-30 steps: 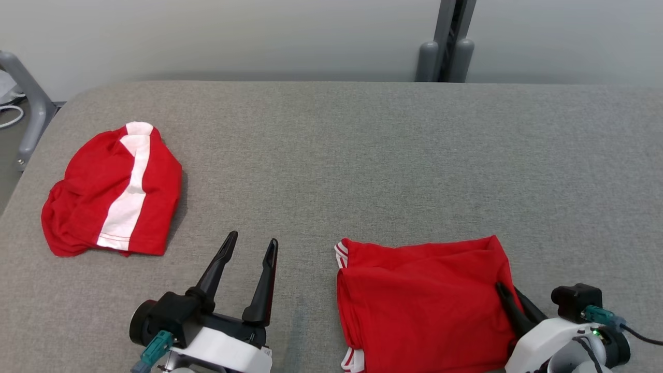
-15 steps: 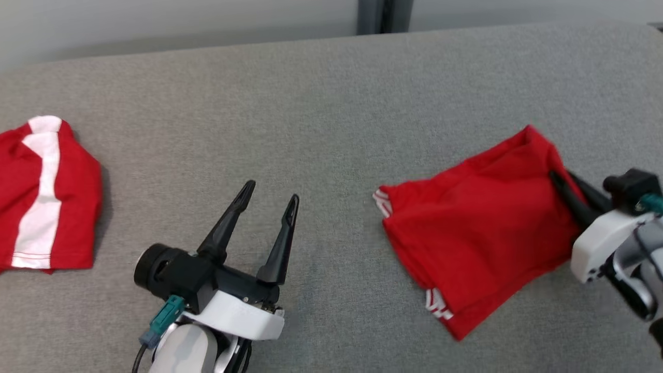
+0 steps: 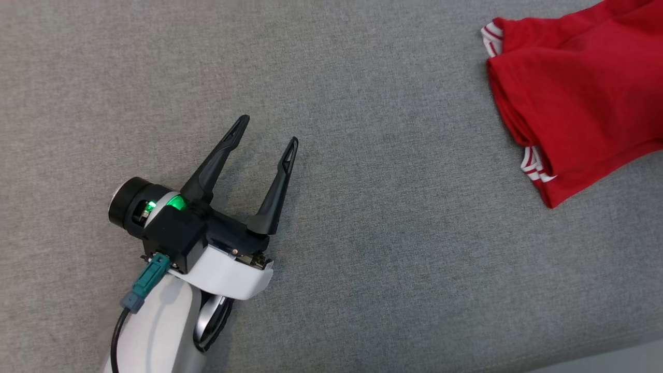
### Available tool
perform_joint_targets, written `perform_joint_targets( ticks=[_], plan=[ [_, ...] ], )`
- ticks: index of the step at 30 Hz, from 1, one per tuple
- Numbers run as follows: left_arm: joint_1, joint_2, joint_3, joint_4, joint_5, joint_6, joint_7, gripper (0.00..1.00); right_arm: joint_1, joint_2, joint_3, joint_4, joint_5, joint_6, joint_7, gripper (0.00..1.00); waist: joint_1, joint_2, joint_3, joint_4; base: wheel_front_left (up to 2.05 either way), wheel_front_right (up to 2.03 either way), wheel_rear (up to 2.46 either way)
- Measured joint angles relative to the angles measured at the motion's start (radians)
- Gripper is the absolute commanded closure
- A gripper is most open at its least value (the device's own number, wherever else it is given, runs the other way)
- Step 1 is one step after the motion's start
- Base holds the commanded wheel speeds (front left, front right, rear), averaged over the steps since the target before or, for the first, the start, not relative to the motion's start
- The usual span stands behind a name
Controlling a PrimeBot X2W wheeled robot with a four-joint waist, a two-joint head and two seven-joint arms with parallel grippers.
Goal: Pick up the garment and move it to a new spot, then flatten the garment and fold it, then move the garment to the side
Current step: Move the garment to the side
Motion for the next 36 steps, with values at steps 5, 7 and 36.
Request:
perform_joint_targets(
  ticks=[5,7,36],
  plan=[
    [-0.023,0.012,-0.014,-0.027,0.007,0.0,0.0,0.0,-0.051,-0.055,0.024,0.059,-0.003,0.0,-0.023,1.0,0.0,0.0,0.059,-0.014,0.0,0.0,0.0],
    [-0.026,0.019,-0.023,-0.035,0.009,0.0,0.0,0.0,-0.073,-0.076,0.032,0.078,-0.024,0.0,-0.034,1.0,0.0,0.0,0.074,-0.016,0.0,0.0,0.0],
    [-0.015,-0.028,-0.012,-0.018,-0.044,-0.001,0.0,0.0,-0.117,-0.114,0.077,0.085,0.124,0.0,-0.052,0.0,0.0,0.0,-0.004,0.034,0.0,0.0,0.0]
  ],
)
